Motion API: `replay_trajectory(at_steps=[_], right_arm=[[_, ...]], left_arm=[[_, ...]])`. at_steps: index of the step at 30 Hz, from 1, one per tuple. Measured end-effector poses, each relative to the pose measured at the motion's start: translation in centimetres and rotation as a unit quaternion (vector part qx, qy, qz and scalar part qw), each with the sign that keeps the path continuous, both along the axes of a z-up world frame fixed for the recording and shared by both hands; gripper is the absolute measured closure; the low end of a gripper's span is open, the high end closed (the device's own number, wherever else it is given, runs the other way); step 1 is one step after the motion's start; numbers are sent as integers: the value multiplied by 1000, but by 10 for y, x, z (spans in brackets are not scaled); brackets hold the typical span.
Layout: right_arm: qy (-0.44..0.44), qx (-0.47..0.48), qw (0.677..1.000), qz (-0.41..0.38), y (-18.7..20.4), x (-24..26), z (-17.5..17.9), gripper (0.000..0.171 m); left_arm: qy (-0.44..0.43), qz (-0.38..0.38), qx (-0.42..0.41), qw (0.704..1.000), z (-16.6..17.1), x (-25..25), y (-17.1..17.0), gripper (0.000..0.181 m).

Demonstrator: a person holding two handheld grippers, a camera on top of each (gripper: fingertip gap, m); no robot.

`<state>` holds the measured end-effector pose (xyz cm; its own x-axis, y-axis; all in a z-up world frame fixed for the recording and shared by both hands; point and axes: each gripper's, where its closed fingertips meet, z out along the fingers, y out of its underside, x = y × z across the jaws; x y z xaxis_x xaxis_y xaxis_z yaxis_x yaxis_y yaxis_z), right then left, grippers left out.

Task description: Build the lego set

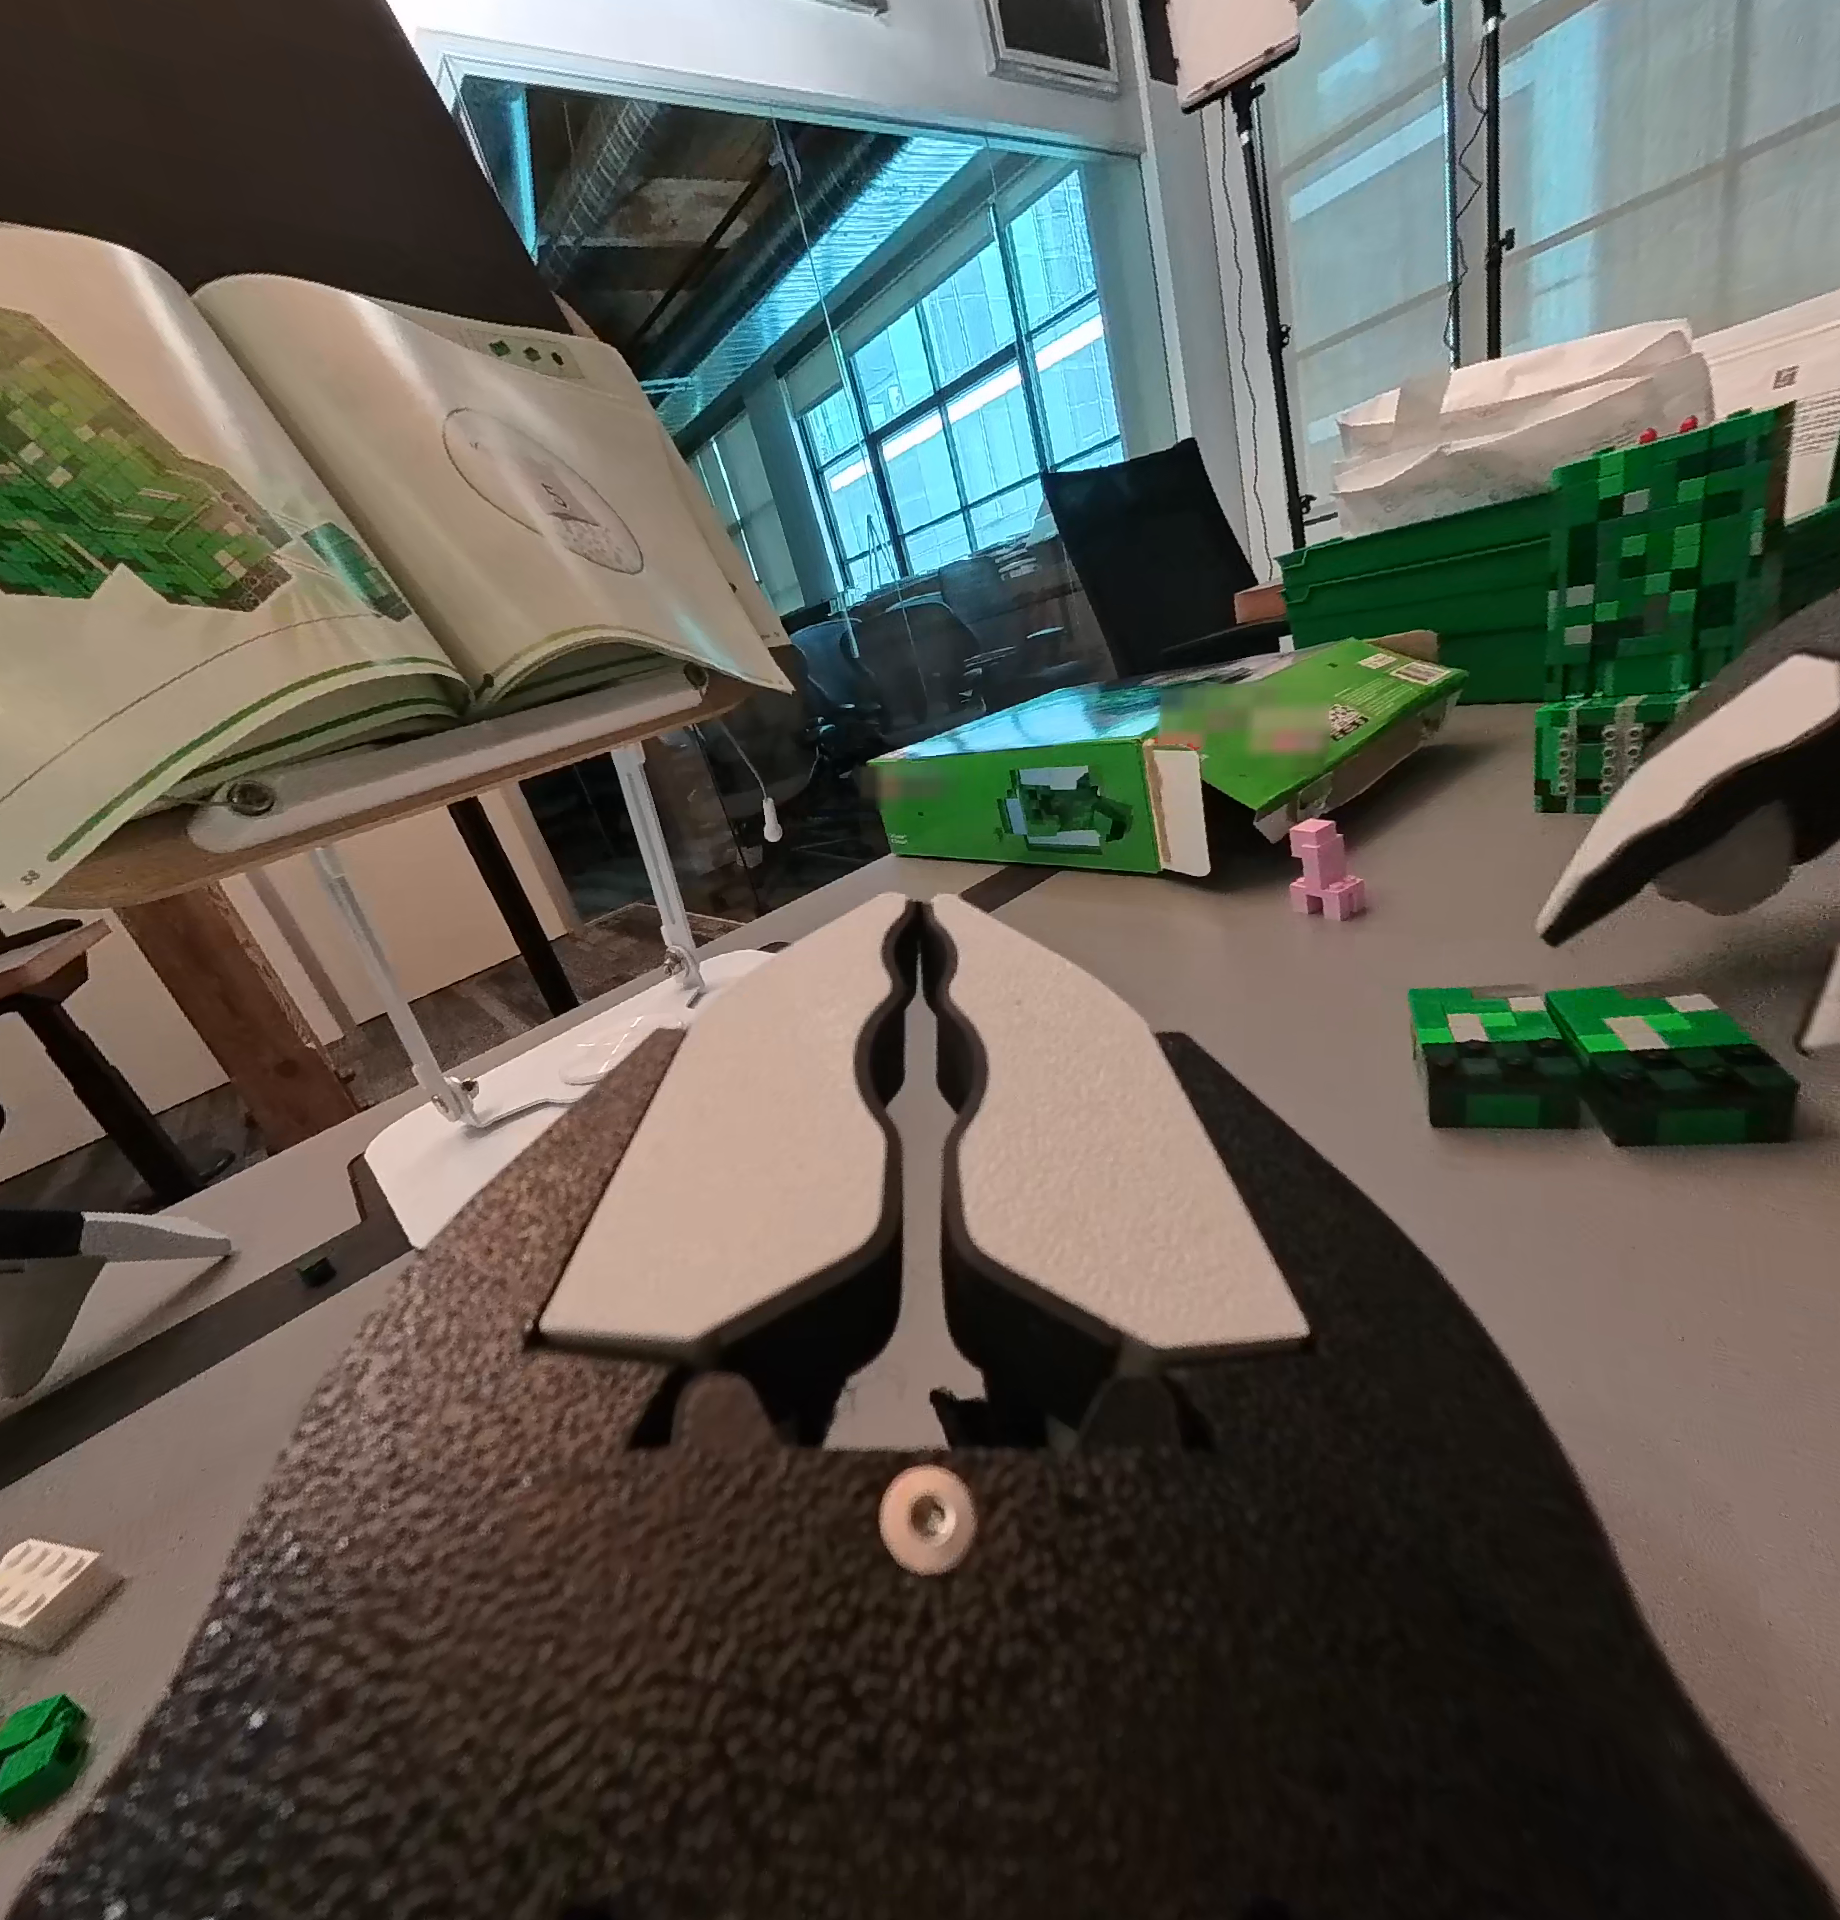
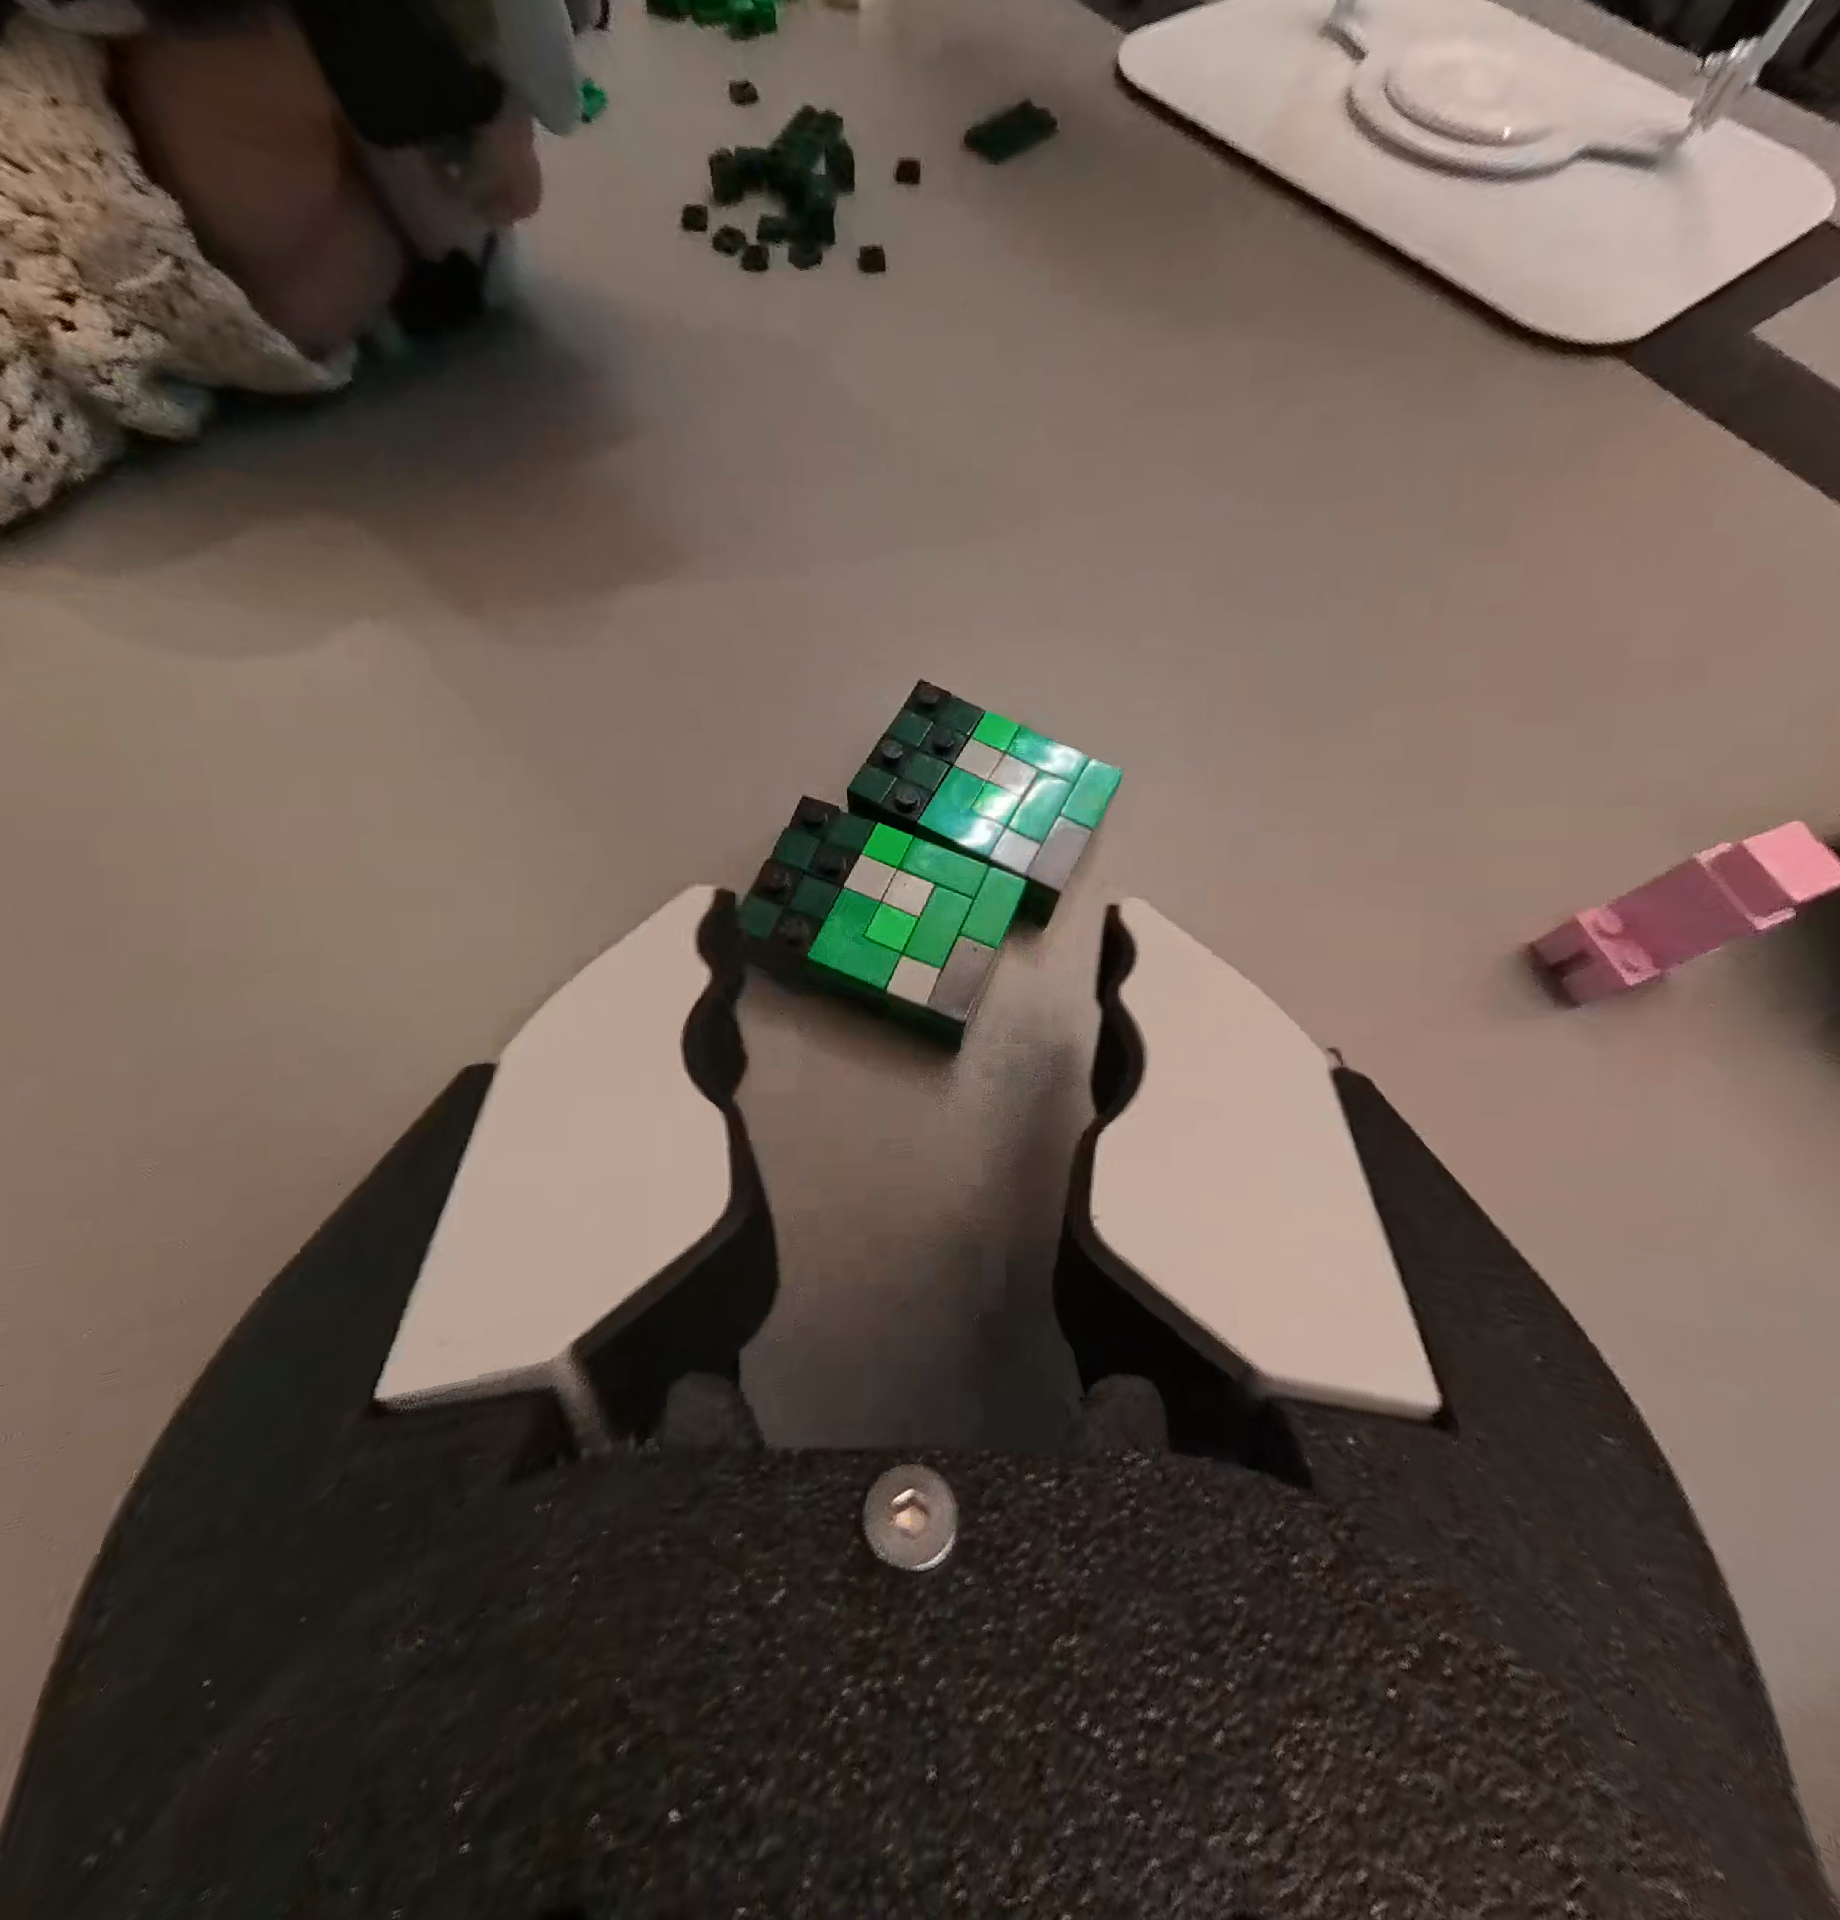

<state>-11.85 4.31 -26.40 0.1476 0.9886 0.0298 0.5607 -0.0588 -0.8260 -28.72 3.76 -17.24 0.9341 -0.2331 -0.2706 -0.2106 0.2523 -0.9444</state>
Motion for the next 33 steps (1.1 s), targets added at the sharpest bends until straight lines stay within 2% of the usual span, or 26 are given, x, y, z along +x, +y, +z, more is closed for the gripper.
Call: replay_trajectory(at_steps=[3, 8, 10, 13, 16, 19, 25, 28, 31, 33], right_arm=[[-22, -25, 999, 0, -7, -2, -6, 104], [-84, -5, 996, -43, -1, -1, -21, 109], [-87, -8, 994, -61, 1, -1, -21, 111], [-98, -15, 993, -67, -2, -3, -23, 106], [-102, -6, 992, -71, -2, -4, -22, 116], [-102, 27, 992, -74, 3, -3, -18, 116], [-28, 186, 980, -63, 10, -14, 20, 116], [-18, 287, 957, -32, 2, -24, 30, 116], [-13, 385, 923, 4, -11, -35, 37, 116], [-7, 447, 894, 12, -17, -39, 45, 116]], left_arm=[[2, -1, 0, 1000, -1, 1, 0, 181], [4, -2, 0, 1000, -1, 1, 1, 181], [3, -2, 0, 1000, -1, 1, 1, 181], [4, -2, 0, 1000, -1, 1, 1, 181], [6, -2, 0, 1000, -1, 2, 1, 181], [8, -2, 0, 1000, -2, 2, 1, 181], [7, -24, 4, 1000, 0, 18, -3, 177], [5, -58, 6, 998, 1, 37, -9, 171], [4, -136, -6, 991, -2, 71, -19, 156], [28, -179, -14, 983, -7, 90, -27, 152]])
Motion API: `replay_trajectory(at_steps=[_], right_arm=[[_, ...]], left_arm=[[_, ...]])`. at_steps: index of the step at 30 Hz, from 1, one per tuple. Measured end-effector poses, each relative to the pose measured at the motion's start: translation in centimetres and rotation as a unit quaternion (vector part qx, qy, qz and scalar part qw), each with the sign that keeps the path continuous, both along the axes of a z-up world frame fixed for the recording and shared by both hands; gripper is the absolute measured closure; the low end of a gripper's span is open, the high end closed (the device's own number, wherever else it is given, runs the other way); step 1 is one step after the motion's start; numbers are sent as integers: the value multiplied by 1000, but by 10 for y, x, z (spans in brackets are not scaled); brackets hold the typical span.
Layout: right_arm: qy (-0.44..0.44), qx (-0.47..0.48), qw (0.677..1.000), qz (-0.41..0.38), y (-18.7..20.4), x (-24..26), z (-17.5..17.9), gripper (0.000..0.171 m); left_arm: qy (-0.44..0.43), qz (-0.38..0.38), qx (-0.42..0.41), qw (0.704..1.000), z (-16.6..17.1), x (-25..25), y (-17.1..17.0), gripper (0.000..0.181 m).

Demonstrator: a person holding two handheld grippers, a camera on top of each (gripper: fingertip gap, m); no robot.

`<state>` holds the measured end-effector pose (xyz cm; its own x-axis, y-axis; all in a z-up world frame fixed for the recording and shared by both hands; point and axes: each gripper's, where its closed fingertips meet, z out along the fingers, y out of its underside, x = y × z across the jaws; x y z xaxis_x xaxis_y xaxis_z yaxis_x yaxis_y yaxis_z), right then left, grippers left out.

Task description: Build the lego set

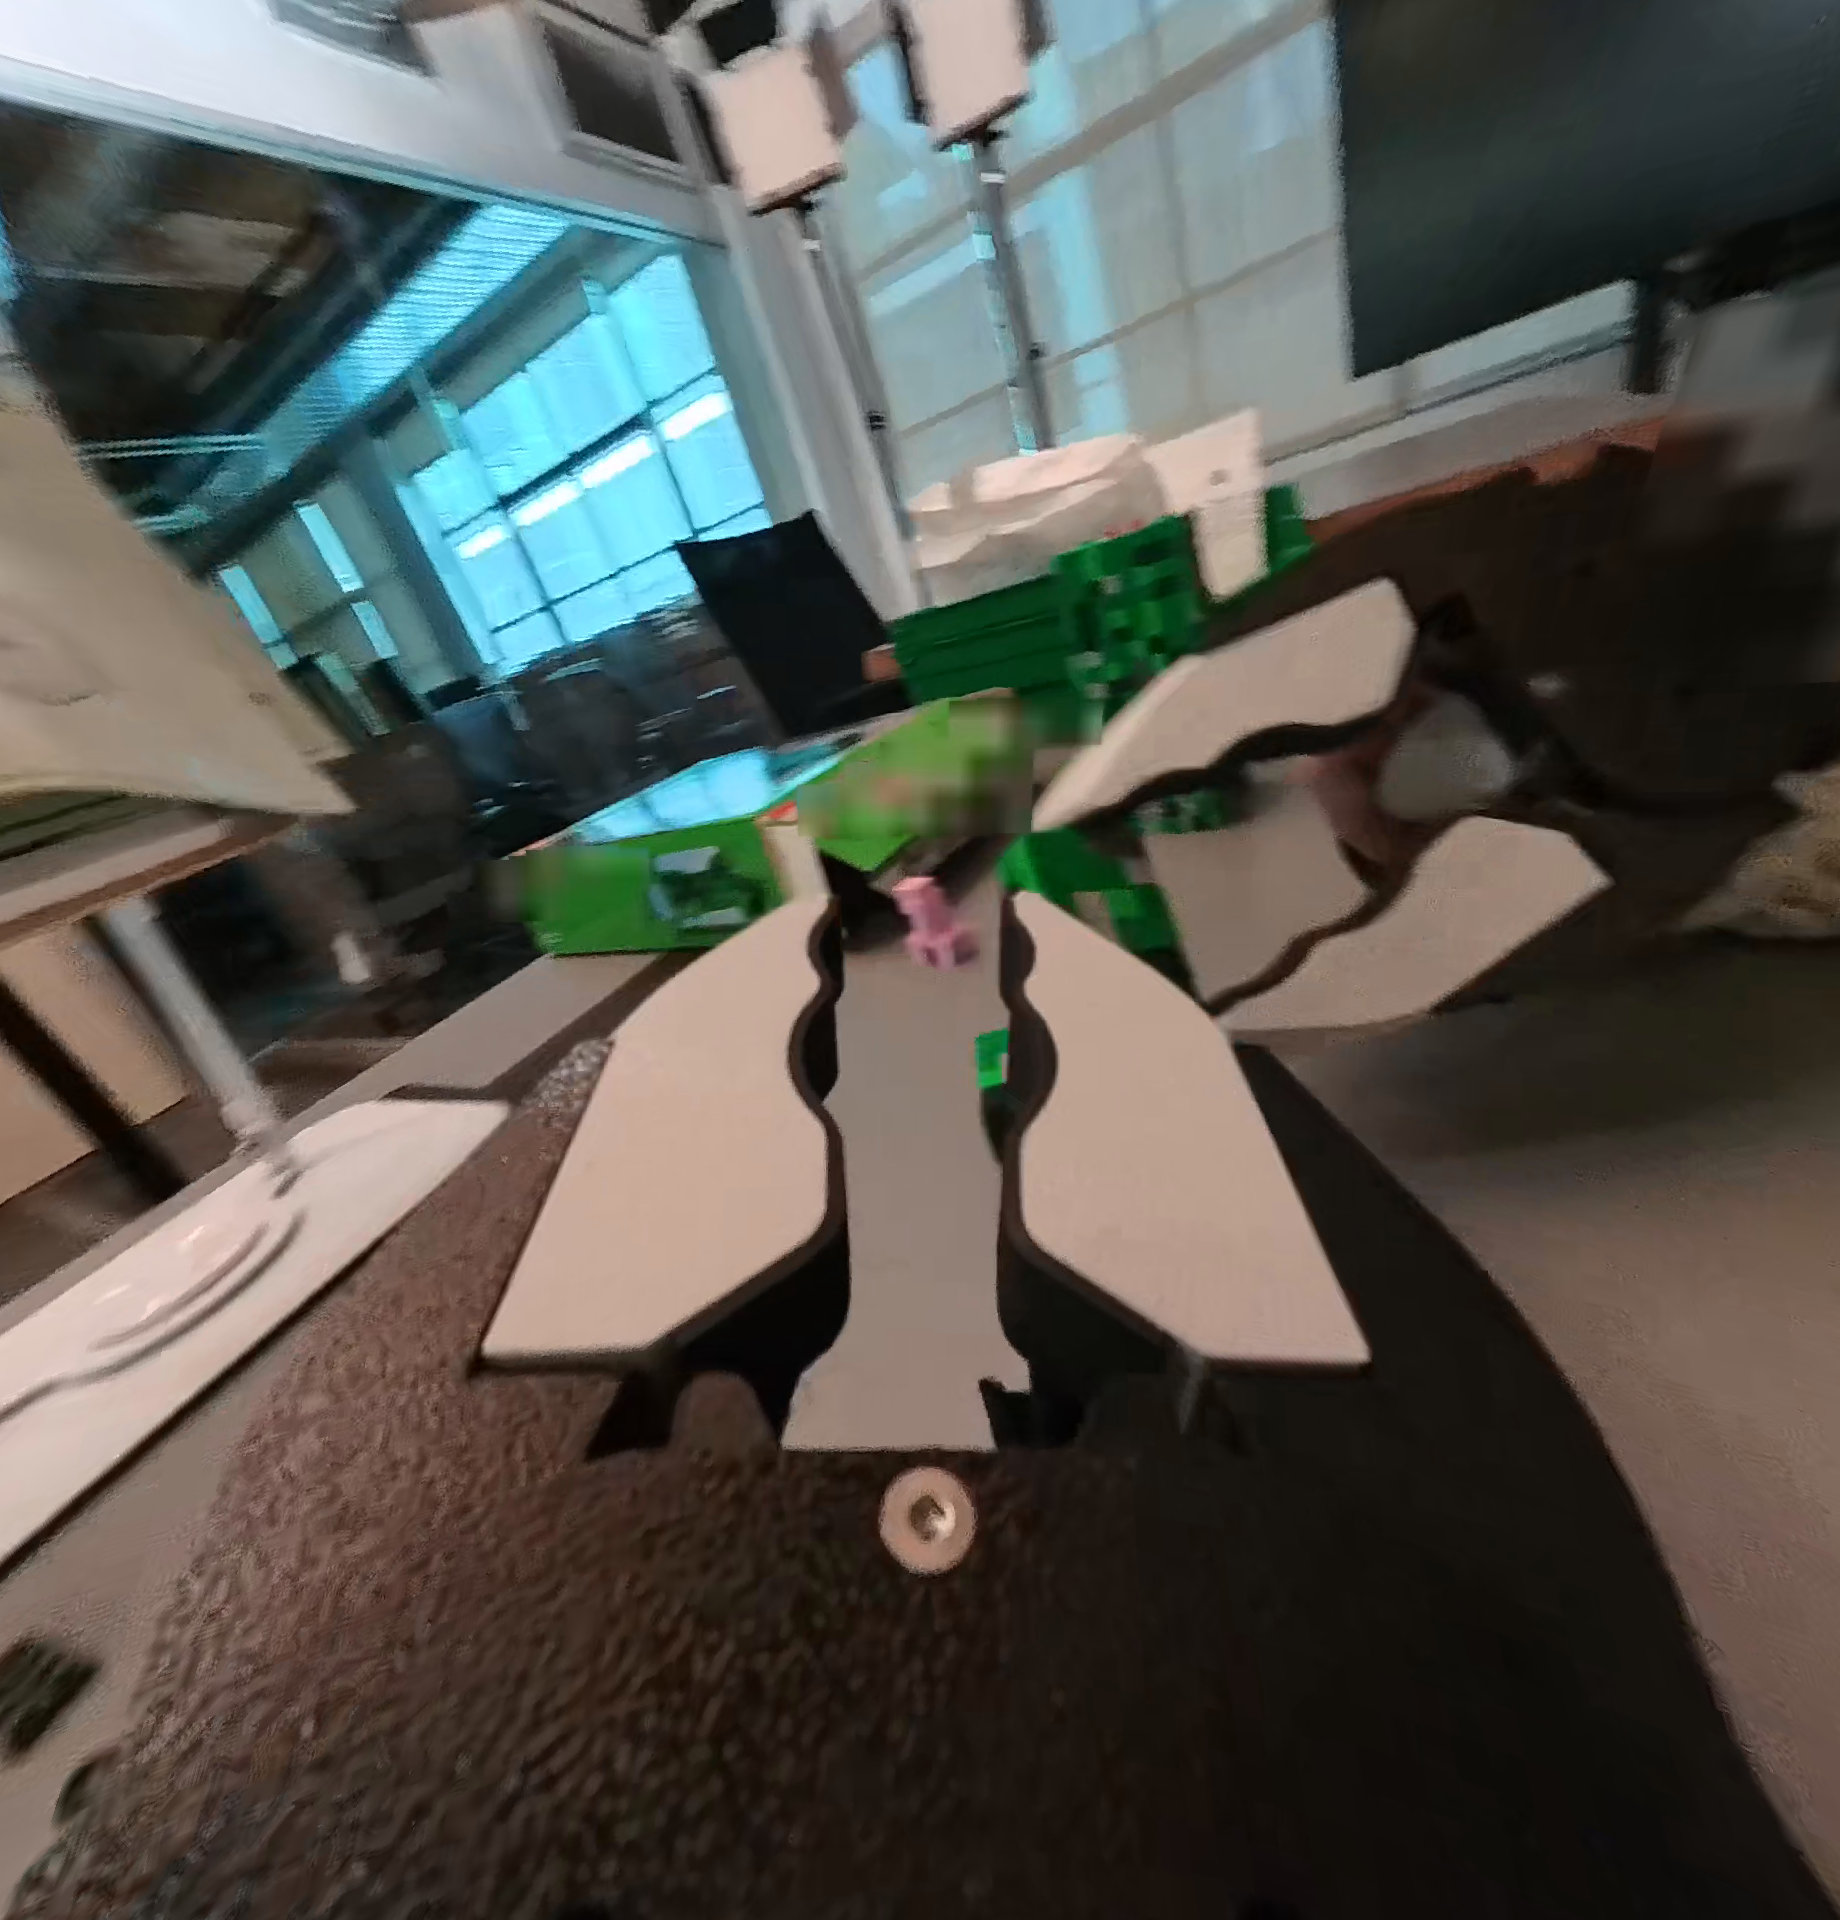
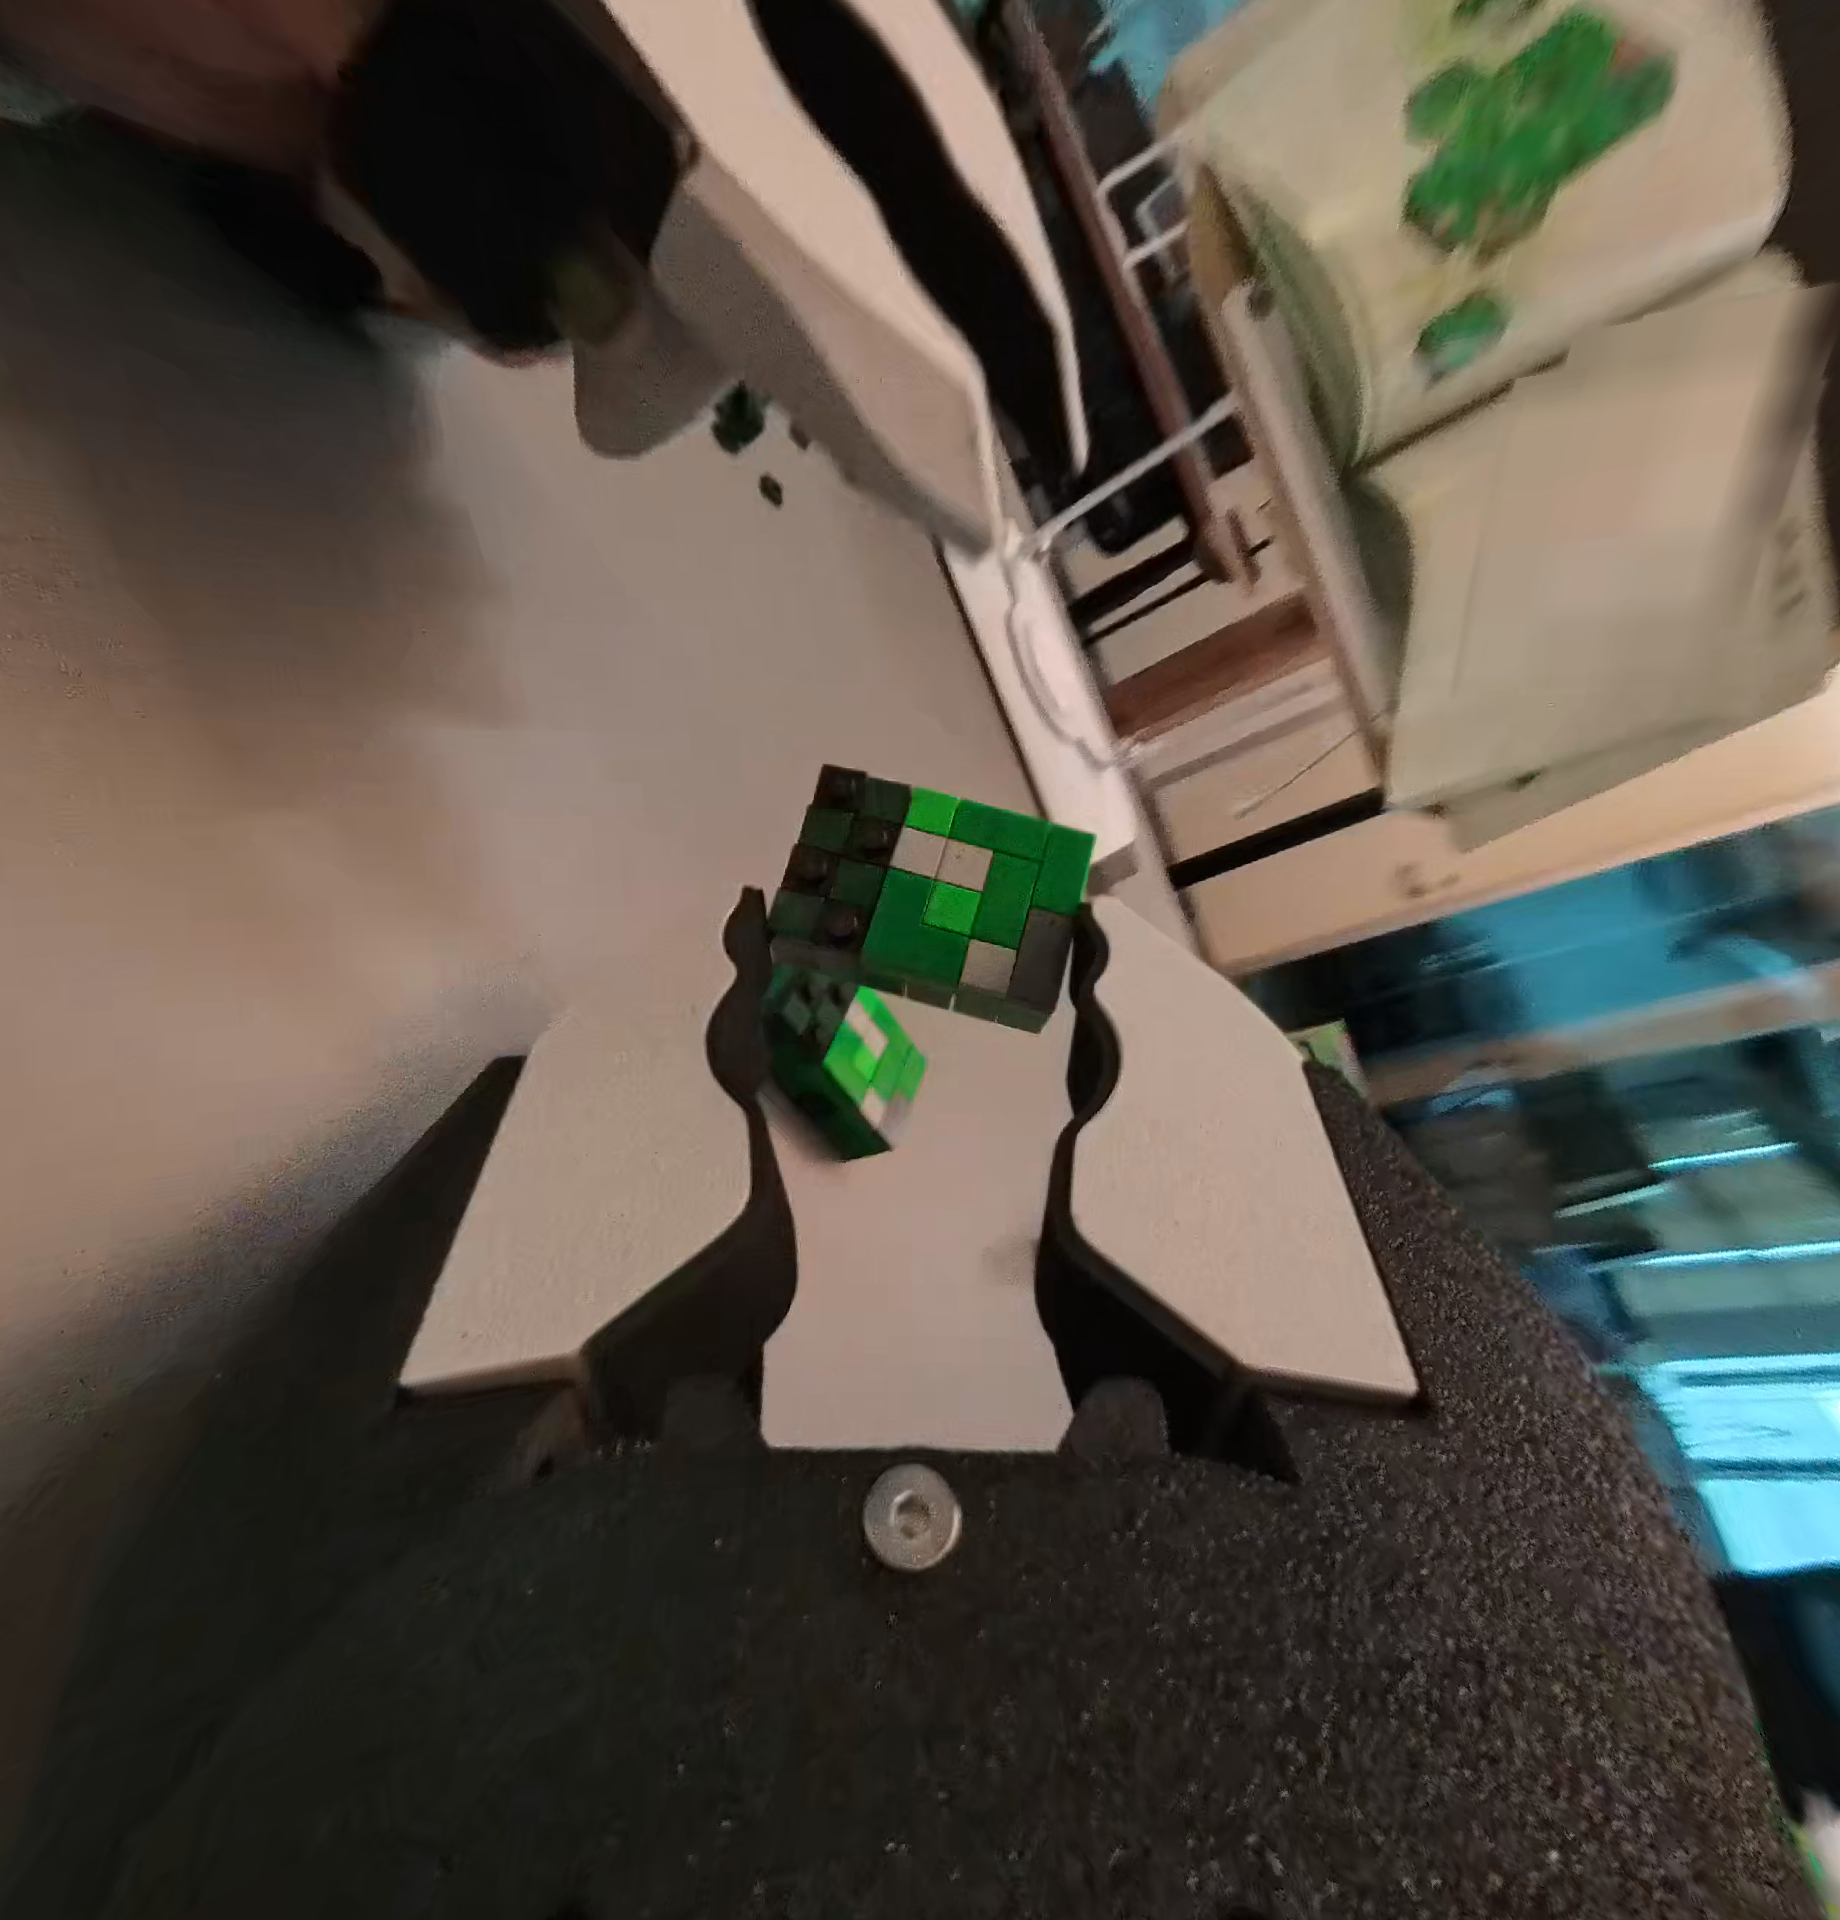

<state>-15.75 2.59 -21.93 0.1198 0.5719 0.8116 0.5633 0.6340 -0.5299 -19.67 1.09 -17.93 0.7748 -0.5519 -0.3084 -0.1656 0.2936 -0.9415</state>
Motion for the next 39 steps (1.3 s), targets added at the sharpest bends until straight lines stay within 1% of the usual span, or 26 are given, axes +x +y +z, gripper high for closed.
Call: replay_trajectory(at_steps=[3, 5, 8, 12, 15, 22, 25, 26, 28, 31, 34, 39], right_arm=[[17, 60, 998, 32, -13, -6, 10, 116], [34, 105, 992, 57, -23, -9, 18, 116], [41, 160, 983, 73, -32, -10, 25, 116], [35, 188, 978, 79, -35, -11, 25, 116], [34, 195, 977, 81, -35, -11, 25, 116], [28, 236, 968, 84, -39, -11, 27, 116], [12, 253, 965, 68, -35, -12, 26, 116], [3, 251, 966, 52, -30, -12, 24, 116], [-19, 252, 967, 30, -23, -13, 19, 116], [-50, 263, 963, 11, -17, -14, 12, 116], [-63, 273, 960, 10, -18, -16, 9, 116], [-80, 274, 959, -5, -13, -16, 5, 117]], left_arm=[[30, -56, 11, 998, -4, 20, -13, 151], [19, -78, 4, 997, -3, 25, -18, 148], [2, -99, -12, 995, -2, 26, -20, 149], [12, -117, -13, 993, -3, 29, -25, 161], [26, -117, -4, 993, -5, 32, -27, 169], [16, -140, -7, 990, -3, 32, -32, 169], [-1, -118, -7, 993, 0, 29, -28, 144], [3, -98, -4, 995, 0, 28, -25, 140], [24, -49, 2, 999, 0, 25, -17, 139], [44, 1, -1, 999, -1, 26, -12, 140], [52, 31, -20, 998, -5, 29, -9, 138], [70, 49, -45, 995, -13, 29, -5, 139]])
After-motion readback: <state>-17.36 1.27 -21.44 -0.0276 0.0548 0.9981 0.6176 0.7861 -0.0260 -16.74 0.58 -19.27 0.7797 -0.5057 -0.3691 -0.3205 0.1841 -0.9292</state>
